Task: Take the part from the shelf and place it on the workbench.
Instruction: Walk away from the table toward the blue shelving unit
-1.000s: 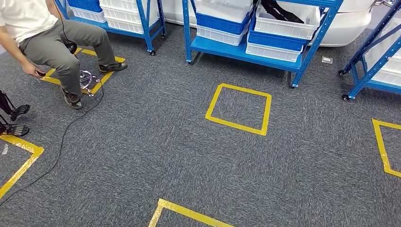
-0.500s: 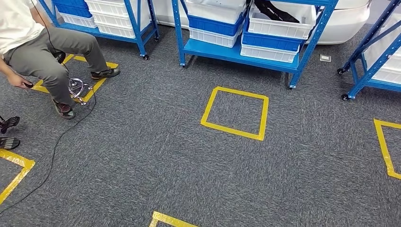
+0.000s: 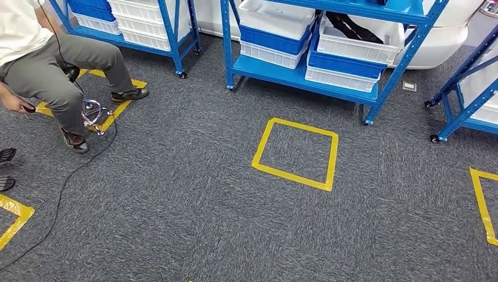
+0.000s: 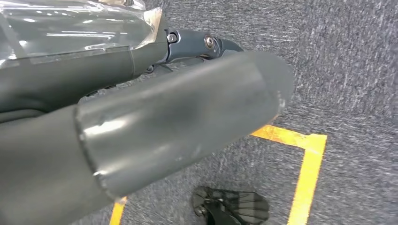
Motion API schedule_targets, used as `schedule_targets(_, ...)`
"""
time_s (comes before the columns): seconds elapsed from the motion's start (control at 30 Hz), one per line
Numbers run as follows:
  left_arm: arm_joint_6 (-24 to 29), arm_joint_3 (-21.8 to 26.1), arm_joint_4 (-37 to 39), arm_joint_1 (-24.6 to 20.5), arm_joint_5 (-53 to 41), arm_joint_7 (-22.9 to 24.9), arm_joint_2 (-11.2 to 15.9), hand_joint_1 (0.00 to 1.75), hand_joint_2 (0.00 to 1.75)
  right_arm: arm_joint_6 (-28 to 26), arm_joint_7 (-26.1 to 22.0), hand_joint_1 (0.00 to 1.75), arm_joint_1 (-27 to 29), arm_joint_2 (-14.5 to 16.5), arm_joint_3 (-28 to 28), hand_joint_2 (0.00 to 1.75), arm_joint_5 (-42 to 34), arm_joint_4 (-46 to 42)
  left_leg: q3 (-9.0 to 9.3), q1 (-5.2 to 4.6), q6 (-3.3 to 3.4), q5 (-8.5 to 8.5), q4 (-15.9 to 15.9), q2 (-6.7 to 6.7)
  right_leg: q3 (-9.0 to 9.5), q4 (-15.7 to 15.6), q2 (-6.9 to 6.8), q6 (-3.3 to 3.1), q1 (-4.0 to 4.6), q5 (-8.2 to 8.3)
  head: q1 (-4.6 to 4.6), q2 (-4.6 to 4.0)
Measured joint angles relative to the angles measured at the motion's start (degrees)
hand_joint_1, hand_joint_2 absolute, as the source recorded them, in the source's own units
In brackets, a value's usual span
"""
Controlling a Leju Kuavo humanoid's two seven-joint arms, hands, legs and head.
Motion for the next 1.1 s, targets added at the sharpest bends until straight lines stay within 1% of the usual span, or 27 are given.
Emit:
schedule_targets(0.03,0.0,0.0,0.0,0.0,0.0,0.0,0.0,0.00,0.00,0.1,0.1,0.00,0.1,-0.1,0.0,1.75,0.0,0.0,0.85,-0.04,-0.26,-0.78,0.1,-0.02,0.49,-3.4,-0.14,0.58,-0.10,2.80,0.01,0.00)
schedule_targets(0.07,0.0,0.1,0.0,0.0,0.0,0.0,0.0,0.00,0.00,0.2,0.1,0.00,0.1,-0.1,0.0,1.75,-0.1,0.0,1.45,-0.07,-0.56,-1.47,0.1,-0.04,1.03,-6.0,-0.35,0.57,-0.06,4.98,0.05,0.00)
schedule_targets(0.1,0.0,0.1,0.0,0.0,0.0,0.0,0.0,0.00,0.00,0.3,0.2,0.00,0.0,-0.2,0.0,1.75,-0.1,0.0,1.85,-0.08,-0.93,-2.10,0.0,-0.04,1.50,-7.5,-0.51,0.14,0.18,6.45,0.06,0.00)
schedule_targets(0.17,0.0,0.1,0.0,-0.1,0.0,0.1,-0.1,0.00,0.00,0.4,0.2,0.00,-0.1,-0.3,0.0,1.75,-0.2,0.0,2.69,0.01,-1.61,-2.46,0.3,0.02,2.38,-8.3,-0.54,-1.43,0.39,6.87,0.08,0.00)
schedule_targets(0.23,-0.1,0.1,0.0,-0.2,0.0,0.0,-0.1,0.00,0.00,0.5,0.2,0.00,-0.1,-0.4,0.0,1.75,-0.3,0.0,2.86,0.23,-2.20,-2.69,2.0,0.25,4.12,-9.1,-0.33,-2.38,-0.12,6.90,0.01,-0.01)
schedule_targets(0.27,-0.1,0.1,0.0,-0.3,0.0,0.0,-0.2,0.00,0.00,0.5,0.2,0.00,-0.1,-0.4,0.0,1.75,-0.3,0.0,1.83,0.38,-2.52,-3.11,4.0,0.34,5.07,-9.5,-0.33,-2.69,-0.38,6.78,-0.04,-0.01)
schedule_targets(0.33,-0.3,0.1,0.0,-0.4,-0.1,0.0,-0.2,0.00,0.00,0.6,0.2,0.00,-0.2,-0.4,0.0,1.75,-0.5,0.0,-2.50,0.86,-3.34,-4.95,10.4,0.48,6.12,-9.9,-0.35,-3.12,-0.68,6.38,-0.18,-0.02)
schedule_targets(0.4,-0.4,0.1,0.0,-0.4,-0.1,0.0,-0.2,0.00,0.00,0.7,0.3,0.00,-0.2,-0.4,0.0,1.75,-0.7,0.0,-7.80,1.57,-4.18,-7.87,15.7,0.61,6.74,-10.0,-0.26,-3.10,-0.99,5.64,-0.24,-0.01)
schedule_targets(0.43,-0.5,0.1,0.0,-0.3,-0.1,0.0,-0.1,0.00,0.00,0.8,0.3,0.00,-0.1,-0.4,0.0,1.75,-0.9,0.0,-9.53,1.97,-4.58,-8.62,16.2,0.71,7.24,-10.0,-0.11,-2.87,-1.24,5.11,-0.25,0.00)
schedule_targets(0.47,-0.5,0.1,0.0,-0.3,-0.1,0.0,-0.1,0.00,0.00,0.8,0.4,0.00,0.0,-0.4,-0.1,1.75,-1.0,0.0,-10.32,2.37,-4.99,-8.03,15.0,0.82,7.95,-10.0,0.08,-2.51,-1.56,4.50,-0.26,0.00)
schedule_targets(0.5,-0.5,0.1,0.0,-0.3,-0.1,0.0,0.0,0.00,0.00,0.8,0.5,0.00,0.0,-0.4,-0.1,1.75,-1.1,0.0,-10.31,2.78,-5.45,-6.04,12.5,0.87,8.62,-10.0,0.28,-2.08,-1.89,3.88,-0.27,-0.01)
schedule_targets(0.53,-0.6,0.1,0.0,-0.2,-0.1,0.0,0.0,0.00,0.00,0.8,0.5,0.00,0.0,-0.4,-0.1,1.75,-1.2,0.0,-10.02,3.23,-5.92,-2.82,9.3,0.76,9.29,-10.0,0.52,-1.58,-2.10,3.21,-0.32,-0.01)
schedule_targets(0.57,-0.6,0.2,0.0,-0.1,-0.2,0.0,0.0,0.00,0.00,0.8,0.5,0.00,0.0,-0.4,-0.1,1.75,-1.3,0.0,-9.75,3.57,-6.23,-0.81,6.6,0.82,9.79,-9.9,0.81,-1.06,-2.25,2.47,-0.44,-0.01)
schedule_targets(0.6,-0.7,0.2,0.1,0.0,-0.2,0.0,0.0,0.00,0.00,0.8,0.5,0.00,-0.2,-0.4,-0.1,1.75,-1.3,0.0,-9.42,3.67,-6.28,0.36,4.8,0.84,10.09,-10.0,1.03,-0.48,-2.14,1.74,-0.45,-0.01)
schedule_targets(0.63,-0.7,0.2,0.1,0.0,-0.2,0.0,0.0,0.00,0.00,0.8,0.5,0.00,-0.3,-0.4,-0.2,1.75,-1.3,0.0,-9.32,3.64,-6.01,0.62,3.8,0.83,10.79,-9.9,1.27,0.24,-2.01,1.37,-0.48,-0.01)
schedule_targets(0.67,-0.7,0.2,0.1,0.0,-0.3,0.0,0.0,0.00,0.00,0.8,0.5,0.00,-0.3,-0.4,-0.2,1.75,-1.2,0.0,-9.06,3.43,-5.44,-0.23,3.7,1.04,11.40,-10.0,1.48,1.00,-1.86,1.30,-0.49,0.00)
schedule_targets(0.7,-0.7,0.2,0.1,0.0,-0.3,0.0,0.0,0.00,0.00,0.7,0.5,0.00,-0.3,-0.4,-0.2,1.75,-1.2,-0.1,-8.31,3.23,-4.71,0.36,3.4,1.06,12.04,-10.1,1.51,1.69,-1.74,1.28,-0.40,0.00)
schedule_targets(0.73,-0.7,0.2,0.0,0.0,-0.3,0.0,0.0,0.00,0.00,0.7,0.4,0.00,-0.3,-0.4,-0.2,1.75,-1.2,-0.1,-7.51,3.13,-3.98,1.15,3.1,1.29,12.61,-9.5,1.39,2.07,-1.78,1.30,-0.32,0.00)
schedule_targets(0.77,-0.7,0.2,0.0,0.0,-0.3,0.0,0.0,0.00,0.00,0.6,0.4,0.00,-0.3,-0.4,-0.2,1.75,-1.1,-0.1,-6.44,2.98,-3.34,1.85,2.9,1.64,12.12,-8.1,1.09,2.01,-1.73,0.94,-0.14,0.00)
schedule_targets(0.8,-0.7,0.2,0.0,0.0,-0.4,0.0,0.1,0.00,0.00,0.6,0.4,0.00,-0.3,-0.4,-0.2,1.75,-1.1,-0.1,-5.49,2.82,-2.79,2.32,2.7,1.99,10.97,-5.5,0.76,1.56,-1.72,0.18,0.05,0.00)
schedule_targets(0.87,-0.7,0.2,0.0,-0.3,-0.4,0.0,0.1,0.00,0.00,0.6,0.3,0.00,-0.4,-0.4,-0.2,1.75,-1.0,-0.1,-4.36,2.16,-2.01,1.63,2.7,2.69,6.26,1.1,0.24,0.04,-1.30,-2.36,0.31,0.00)
schedule_targets(0.9,-0.7,0.2,0.0,-0.4,-0.4,-0.1,0.1,0.00,0.00,0.5,0.3,0.00,-0.4,-0.4,-0.2,1.75,-1.0,-0.1,-3.95,1.78,-1.67,1.12,2.7,2.92,3.92,3.2,0.19,-0.60,-0.94,-3.82,0.32,0.00)
schedule_targets(0.93,-0.8,0.1,0.0,-0.5,-0.5,-0.1,0.1,0.00,0.00,0.5,0.2,0.00,-0.3,-0.4,-0.2,1.75,-1.1,-0.1,-3.38,1.33,-1.38,0.52,2.7,3.13,2.15,4.0,0.16,-0.98,-0.48,-4.89,0.33,0.00)
schedule_targets(0.97,-0.8,0.1,0.0,-0.5,-0.5,-0.1,0.0,0.00,0.00,0.5,0.2,0.00,-0.1,-0.5,-0.2,1.75,-1.1,-0.1,-2.64,0.87,-1.13,-0.13,2.7,3.32,1.28,2.9,0.10,-1.02,0.05,-4.89,0.33,0.00)
schedule_targets(1.0,-0.9,0.1,0.0,-0.5,-0.6,-0.1,0.0,0.00,0.00,0.5,0.2,0.00,0.0,-0.5,-0.2,1.75,-1.1,-0.1,-1.86,0.44,-0.93,-0.78,2.7,3.53,1.05,0.6,-0.14,-0.88,0.60,-3.64,0.35,0.00)
schedule_targets(1.07,-1.0,0.1,0.0,-0.5,-0.6,-0.1,-0.2,0.00,0.00,0.5,0.2,0.00,0.3,-0.7,-0.2,1.75,-1.2,-0.1,-0.39,-0.20,-0.71,-2.13,2.6,4.12,1.33,-4.1,-2.20,-1.18,1.72,2.14,0.02,-0.01)
schedule_targets(1.1,-1.0,0.2,0.0,-0.5,-0.6,0.0,-0.2,0.00,0.00,0.6,0.2,0.00,0.3,-0.7,-0.2,1.75,-1.2,0.0,0.04,-0.35,-0.73,-2.60,2.6,4.42,1.50,-5.4,-3.33,-1.69,2.15,4.34,-0.07,-0.01)
